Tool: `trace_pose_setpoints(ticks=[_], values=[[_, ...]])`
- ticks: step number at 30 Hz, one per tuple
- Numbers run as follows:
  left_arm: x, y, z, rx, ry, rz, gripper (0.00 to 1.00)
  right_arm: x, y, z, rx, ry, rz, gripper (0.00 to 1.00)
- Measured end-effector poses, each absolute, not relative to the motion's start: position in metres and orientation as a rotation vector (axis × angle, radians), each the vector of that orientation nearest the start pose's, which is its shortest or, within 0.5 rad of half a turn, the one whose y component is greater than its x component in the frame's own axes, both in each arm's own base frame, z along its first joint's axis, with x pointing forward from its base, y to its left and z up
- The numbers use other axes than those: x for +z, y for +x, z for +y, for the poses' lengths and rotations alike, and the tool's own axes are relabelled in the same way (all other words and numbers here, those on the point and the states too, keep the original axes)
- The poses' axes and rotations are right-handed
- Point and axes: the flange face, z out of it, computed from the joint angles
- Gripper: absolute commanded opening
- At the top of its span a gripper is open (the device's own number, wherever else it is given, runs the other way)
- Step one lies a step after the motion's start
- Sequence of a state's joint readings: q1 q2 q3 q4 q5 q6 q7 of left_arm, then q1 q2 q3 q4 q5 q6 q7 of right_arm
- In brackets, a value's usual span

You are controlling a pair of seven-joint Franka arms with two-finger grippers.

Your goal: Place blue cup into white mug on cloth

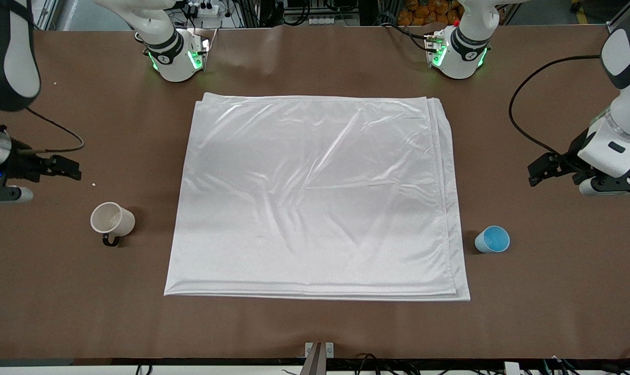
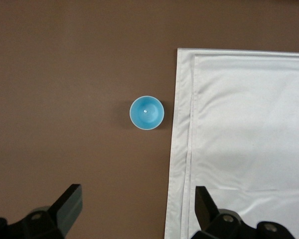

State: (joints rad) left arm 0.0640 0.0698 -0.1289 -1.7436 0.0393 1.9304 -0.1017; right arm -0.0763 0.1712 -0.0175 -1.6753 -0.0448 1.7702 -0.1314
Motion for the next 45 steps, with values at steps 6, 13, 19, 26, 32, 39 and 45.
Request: trace_pose_setpoints(ticks=[6,13,19,26,32,39,45], values=[[0.500,0.596,-0.034,-0.206,-3.119,-0.036,1.00,0.435,0.632,-0.082,0.084,-3.176,-0.169,1.00],[0.468,0.602,-0.029,-0.191,-3.124,-0.048,1.00,0.405,0.650,-0.099,-0.005,-3.184,-0.223,1.00],[0.440,0.612,-0.014,-0.176,-3.129,-0.085,1.00,0.368,0.662,-0.104,-0.036,-3.185,-0.222,1.00],[0.402,0.624,0.003,-0.157,-3.136,-0.127,1.00,0.335,0.673,-0.102,-0.064,-3.185,-0.232,1.00],[0.378,0.632,0.003,-0.170,-3.143,-0.126,1.00,0.319,0.677,-0.099,-0.072,-3.182,-0.240,1.00],[0.352,0.640,0.003,-0.189,-3.150,-0.128,1.00,0.293,0.678,-0.100,-0.049,-3.177,-0.237,1.00],[0.330,0.645,0.005,-0.199,-3.155,-0.135,1.00,0.269,0.677,-0.102,-0.002,-3.172,-0.232,1.00]])
